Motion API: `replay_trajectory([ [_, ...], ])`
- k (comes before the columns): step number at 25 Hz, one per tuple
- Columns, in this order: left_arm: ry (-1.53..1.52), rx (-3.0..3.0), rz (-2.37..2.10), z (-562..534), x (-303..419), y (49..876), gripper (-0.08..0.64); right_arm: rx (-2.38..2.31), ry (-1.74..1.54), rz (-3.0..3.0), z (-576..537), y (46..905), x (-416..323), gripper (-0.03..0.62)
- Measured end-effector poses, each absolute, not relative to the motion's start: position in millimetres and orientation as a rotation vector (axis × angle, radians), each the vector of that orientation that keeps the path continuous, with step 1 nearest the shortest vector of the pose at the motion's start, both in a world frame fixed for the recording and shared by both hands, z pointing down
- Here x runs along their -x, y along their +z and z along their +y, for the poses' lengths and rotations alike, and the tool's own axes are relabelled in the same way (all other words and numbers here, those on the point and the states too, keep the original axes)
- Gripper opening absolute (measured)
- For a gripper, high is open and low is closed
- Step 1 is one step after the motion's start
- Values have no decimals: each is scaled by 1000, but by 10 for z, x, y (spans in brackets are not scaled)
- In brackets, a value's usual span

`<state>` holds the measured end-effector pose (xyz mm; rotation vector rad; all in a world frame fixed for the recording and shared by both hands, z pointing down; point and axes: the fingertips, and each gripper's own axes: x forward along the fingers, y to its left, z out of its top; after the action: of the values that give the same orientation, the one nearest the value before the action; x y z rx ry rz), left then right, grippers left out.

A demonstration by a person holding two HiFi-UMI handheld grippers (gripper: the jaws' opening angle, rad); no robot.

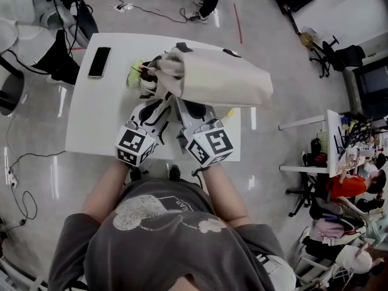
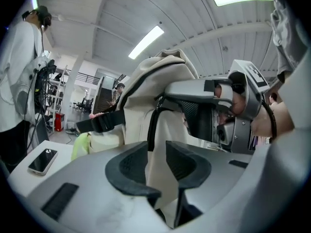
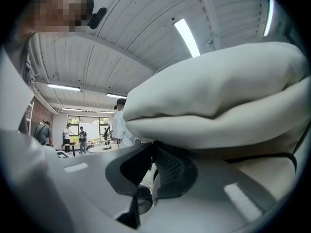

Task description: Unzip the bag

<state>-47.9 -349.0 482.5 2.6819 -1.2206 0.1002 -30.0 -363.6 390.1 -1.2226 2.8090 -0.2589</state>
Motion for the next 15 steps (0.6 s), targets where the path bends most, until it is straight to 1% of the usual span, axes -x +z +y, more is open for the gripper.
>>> replay_trajectory([
  [5, 117, -2714, -1253, -3601, 327, 4714, 130, 1234, -270, 2778, -3628, 3851, 153, 23],
  [10, 96, -2677, -1250, -3614, 341, 4740, 58, 1238, -240, 2784, -3618, 3858, 60, 23],
  [15, 89, -2677, -1245, -3571, 374, 4735, 42, 1255, -262, 2762, -3607, 3897, -98, 23],
])
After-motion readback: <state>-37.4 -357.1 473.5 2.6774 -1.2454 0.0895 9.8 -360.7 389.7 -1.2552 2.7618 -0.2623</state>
